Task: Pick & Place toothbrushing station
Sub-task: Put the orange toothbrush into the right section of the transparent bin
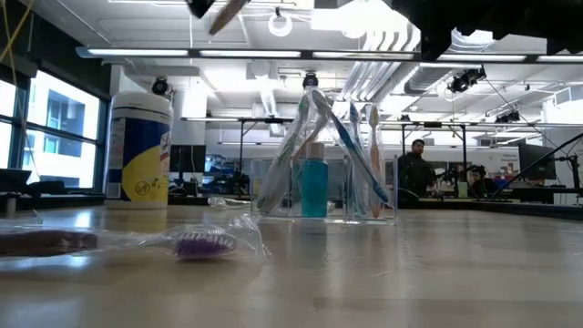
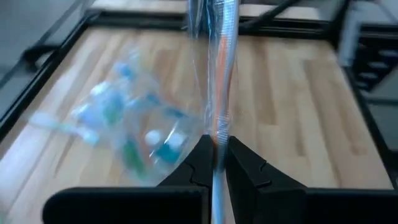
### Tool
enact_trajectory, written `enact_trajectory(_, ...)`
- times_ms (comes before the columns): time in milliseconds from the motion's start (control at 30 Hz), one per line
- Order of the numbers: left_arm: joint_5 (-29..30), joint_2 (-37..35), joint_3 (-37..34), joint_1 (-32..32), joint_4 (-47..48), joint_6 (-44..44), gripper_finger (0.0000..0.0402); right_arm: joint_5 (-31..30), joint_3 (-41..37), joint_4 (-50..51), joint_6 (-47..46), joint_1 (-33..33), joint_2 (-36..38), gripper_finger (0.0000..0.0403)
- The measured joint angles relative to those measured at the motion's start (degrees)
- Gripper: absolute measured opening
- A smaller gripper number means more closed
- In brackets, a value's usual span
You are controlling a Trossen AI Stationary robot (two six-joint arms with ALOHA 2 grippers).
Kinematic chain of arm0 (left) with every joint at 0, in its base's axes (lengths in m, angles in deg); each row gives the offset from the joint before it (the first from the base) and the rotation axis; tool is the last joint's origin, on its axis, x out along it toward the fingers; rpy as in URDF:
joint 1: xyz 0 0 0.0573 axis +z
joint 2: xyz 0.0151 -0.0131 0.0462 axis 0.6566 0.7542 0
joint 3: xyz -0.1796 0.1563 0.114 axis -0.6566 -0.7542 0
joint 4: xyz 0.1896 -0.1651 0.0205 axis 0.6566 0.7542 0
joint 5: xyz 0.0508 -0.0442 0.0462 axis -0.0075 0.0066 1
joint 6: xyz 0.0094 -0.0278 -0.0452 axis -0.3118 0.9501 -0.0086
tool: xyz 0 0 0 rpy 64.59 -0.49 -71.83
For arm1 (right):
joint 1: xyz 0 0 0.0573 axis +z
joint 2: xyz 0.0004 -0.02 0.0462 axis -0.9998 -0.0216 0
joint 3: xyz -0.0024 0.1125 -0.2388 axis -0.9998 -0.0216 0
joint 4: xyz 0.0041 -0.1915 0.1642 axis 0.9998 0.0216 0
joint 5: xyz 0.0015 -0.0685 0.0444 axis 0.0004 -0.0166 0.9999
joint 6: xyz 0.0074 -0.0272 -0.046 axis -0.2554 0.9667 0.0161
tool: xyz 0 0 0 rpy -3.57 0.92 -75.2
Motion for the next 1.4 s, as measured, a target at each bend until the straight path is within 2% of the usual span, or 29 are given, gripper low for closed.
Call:
enact_trajectory(100,-4.15,1.76,-0.11,0.0,-6.17,-5.54,0.0016,1.65,0.0,-1.62,-1.43,-0.02,-0.01,0.0181)
enact_trajectory(267,-8.39,5.97,-0.11,0.02,-15.54,-10.96,0.0016,4.55,0.0,-5.54,-2.84,0.0,-0.02,0.0251)
enact_trajectory(433,-9.52,11.49,-0.17,0.84,-25.33,-16.21,0.0016,4.64,0.0,-6.86,-0.61,0.0,-0.03,0.0294)
enact_trajectory(600,-11.62,16.35,-0.07,5.03,-34.19,-16.13,0.0015,3.78,0.0,-7.68,3.86,1.2,-0.04,0.0299)
enact_trajectory(733,-15.47,18.56,-0.1,8.08,-39.53,-14.84,0.0015,2.09,0.0,-7.25,8.02,3.21,-0.04,0.0297)
enact_trajectory(933,-20.2,21.77,-0.08,10.3,-44.89,-14.68,0.0015,-4.51,0.0,-6.79,9.49,4.76,-0.07,0.0296)
enact_trajectory(1167,-19.08,23.32,0.51,10.64,-47.67,-15.85,0.0015,-6.65,0.0,-6.81,11.18,4.73,-0.07,0.0294)
enact_trajectory(1300,-18.24,24.68,0.55,10.6,-49.84,-16.11,0.0015,-10.94,0.0,-7.25,11.23,4.7,-0.06,0.0294)
enact_trajectory(1400,-18.04,26.33,1.69,10.64,-49.2,-16.08,0.0015,-10.73,0.0,-7.31,11.23,4.7,-0.07,0.0294)
